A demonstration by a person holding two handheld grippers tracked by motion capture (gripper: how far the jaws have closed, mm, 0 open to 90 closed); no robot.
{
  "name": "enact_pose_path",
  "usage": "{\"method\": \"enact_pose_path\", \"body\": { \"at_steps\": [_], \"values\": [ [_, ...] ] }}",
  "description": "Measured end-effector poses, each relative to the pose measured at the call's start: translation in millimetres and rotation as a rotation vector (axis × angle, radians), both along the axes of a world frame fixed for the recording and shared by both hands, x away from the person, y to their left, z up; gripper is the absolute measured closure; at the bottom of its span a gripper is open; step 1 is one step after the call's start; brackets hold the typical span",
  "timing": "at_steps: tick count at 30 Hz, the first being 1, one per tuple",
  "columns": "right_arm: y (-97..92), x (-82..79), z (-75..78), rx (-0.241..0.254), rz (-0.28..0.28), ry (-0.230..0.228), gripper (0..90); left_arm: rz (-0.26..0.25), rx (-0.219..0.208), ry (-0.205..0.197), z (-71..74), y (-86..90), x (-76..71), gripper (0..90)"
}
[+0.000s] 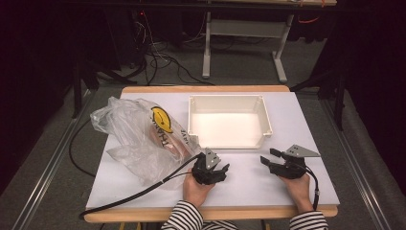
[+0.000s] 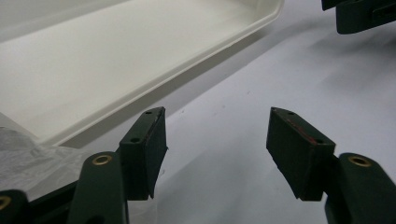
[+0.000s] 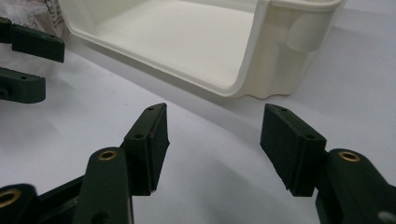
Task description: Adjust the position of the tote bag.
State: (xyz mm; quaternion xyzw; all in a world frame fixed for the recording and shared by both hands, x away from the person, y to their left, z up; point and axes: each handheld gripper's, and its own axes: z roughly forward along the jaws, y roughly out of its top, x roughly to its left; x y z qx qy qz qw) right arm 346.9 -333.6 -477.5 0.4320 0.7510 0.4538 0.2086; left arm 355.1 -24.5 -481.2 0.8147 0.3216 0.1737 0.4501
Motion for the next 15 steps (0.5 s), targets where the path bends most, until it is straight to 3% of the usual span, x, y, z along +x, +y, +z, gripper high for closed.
{"method": "enact_pose_path", "body": {
  "at_steps": [6,15],
  "values": [
    [-0.9,-0.3,0.1,0.011,-0.008,0.003,41.3,0.000,-0.001,0.008,-0.1,0.0,0.8,38.1],
    [-1.4,-0.8,0.0,0.015,-0.014,-0.006,40.9,-0.014,-0.001,-0.018,0.2,0.1,-1.8,37.6]
  ]
}}
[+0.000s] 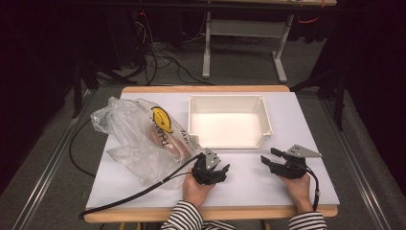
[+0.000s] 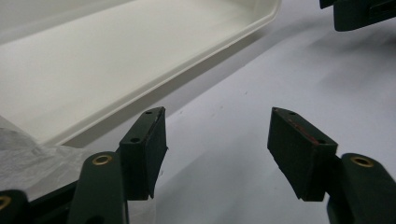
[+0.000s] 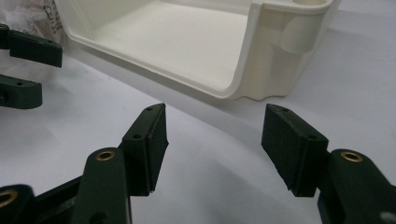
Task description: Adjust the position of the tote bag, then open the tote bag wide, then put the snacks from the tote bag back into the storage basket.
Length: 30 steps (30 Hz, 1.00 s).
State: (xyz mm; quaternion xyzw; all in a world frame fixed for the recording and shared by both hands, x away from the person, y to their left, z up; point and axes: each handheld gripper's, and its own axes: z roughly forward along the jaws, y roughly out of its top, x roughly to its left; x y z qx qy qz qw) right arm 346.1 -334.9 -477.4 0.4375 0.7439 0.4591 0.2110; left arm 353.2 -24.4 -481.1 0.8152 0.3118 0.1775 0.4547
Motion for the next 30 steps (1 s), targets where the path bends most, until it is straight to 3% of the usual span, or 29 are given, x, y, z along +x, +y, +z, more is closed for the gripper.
{"method": "enact_pose_path", "body": {
  "at_steps": [5,22,26,30],
  "values": [
    [-0.3,0.0,0.0,0.000,-0.001,-0.002,40.9,-0.007,-0.008,-0.012,-0.1,-0.2,-1.4,36.5],
    [-1.1,0.0,0.1,0.011,-0.011,-0.001,40.2,-0.045,-0.017,0.002,1.6,0.4,-1.1,38.2],
    [-1.2,0.3,0.0,0.011,-0.009,0.002,39.9,-0.047,-0.021,-0.007,7.3,1.8,-4.9,39.3],
    [-1.3,1.4,-0.1,0.007,-0.015,0.009,40.0,-0.044,-0.063,0.002,22.1,5.7,-8.5,39.9]
  ]
}}
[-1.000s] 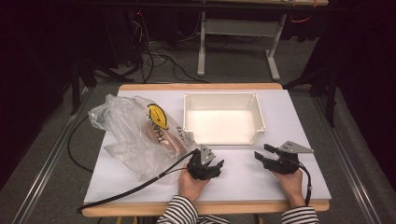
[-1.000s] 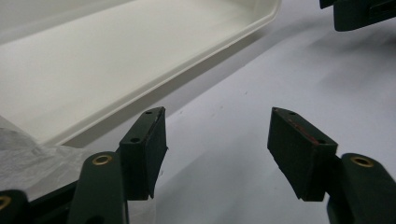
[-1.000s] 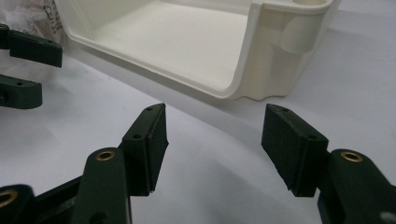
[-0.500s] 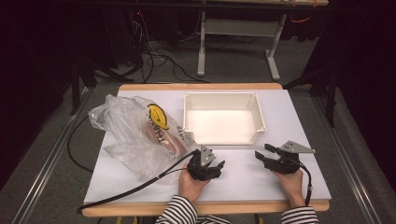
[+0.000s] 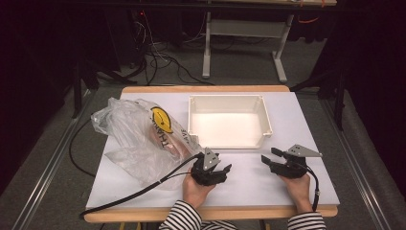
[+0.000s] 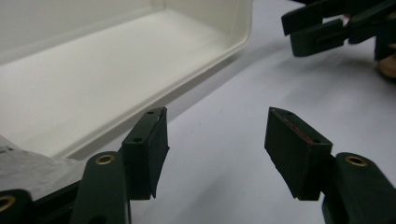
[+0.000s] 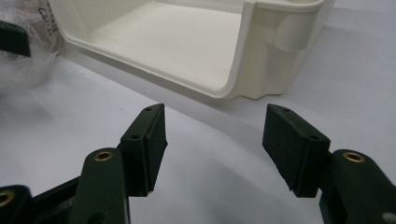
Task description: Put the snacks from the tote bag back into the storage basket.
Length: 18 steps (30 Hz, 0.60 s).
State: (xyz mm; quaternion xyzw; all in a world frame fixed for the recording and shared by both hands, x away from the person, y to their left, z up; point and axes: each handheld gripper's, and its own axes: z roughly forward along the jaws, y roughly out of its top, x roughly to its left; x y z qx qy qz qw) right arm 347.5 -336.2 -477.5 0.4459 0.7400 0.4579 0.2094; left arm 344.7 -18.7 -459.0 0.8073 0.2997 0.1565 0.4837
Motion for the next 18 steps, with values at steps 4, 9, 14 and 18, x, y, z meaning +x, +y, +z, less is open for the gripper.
{"method": "enact_pose_path", "body": {
  "at_steps": [4,9,14,18],
  "values": [
    [-0.2,-0.3,0.0,0.005,-0.005,0.003,40.0,0.018,0.013,-0.021,15.4,9.1,-3.5,39.6],
    [-0.2,-0.1,0.0,0.007,-0.007,0.003,39.9,0.025,0.044,-0.029,24.1,14.4,-8.9,39.8],
    [-0.5,-0.1,0.0,0.008,-0.004,0.004,39.9,0.039,0.042,-0.042,33.4,20.1,-9.5,39.1],
    [-0.6,-0.1,0.1,0.008,-0.005,0.004,39.9,0.065,0.008,-0.039,42.7,32.3,-7.4,38.9]
  ]
}}
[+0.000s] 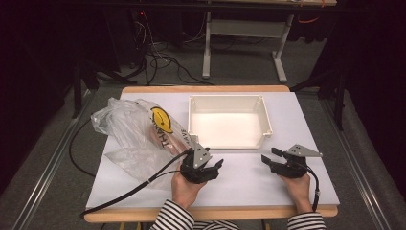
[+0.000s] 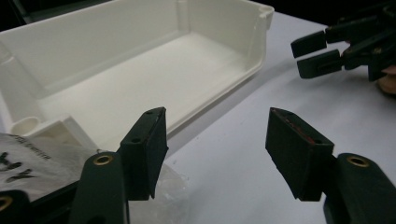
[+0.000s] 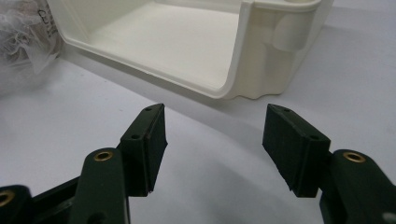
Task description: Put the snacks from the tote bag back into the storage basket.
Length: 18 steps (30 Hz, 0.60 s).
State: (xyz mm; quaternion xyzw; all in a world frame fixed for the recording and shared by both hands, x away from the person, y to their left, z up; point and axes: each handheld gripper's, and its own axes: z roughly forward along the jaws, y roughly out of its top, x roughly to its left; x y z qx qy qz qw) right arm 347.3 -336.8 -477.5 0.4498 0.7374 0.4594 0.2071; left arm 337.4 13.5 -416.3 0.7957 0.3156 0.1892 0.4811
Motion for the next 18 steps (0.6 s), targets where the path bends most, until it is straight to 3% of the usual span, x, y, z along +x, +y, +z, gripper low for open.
{"method": "enact_pose_path", "body": {
  "at_steps": [4,10,13,18],
  "values": [
    [-0.7,0.5,-0.1,0.003,0.003,-0.003,39.7,0.059,-0.025,0.022,5.6,18.5,3.9,38.7],
    [0.1,0.1,0.0,-0.001,0.000,0.000,39.6,0.107,-0.033,0.010,9.5,37.8,0.2,37.2],
    [0.5,0.0,0.0,-0.003,-0.004,0.000,39.5,0.141,-0.019,0.027,7.2,52.1,0.7,35.8],
    [1.1,0.5,-0.1,-0.014,0.006,-0.004,39.5,0.171,0.006,0.011,11.9,62.7,-0.2,34.1]
  ]
}}
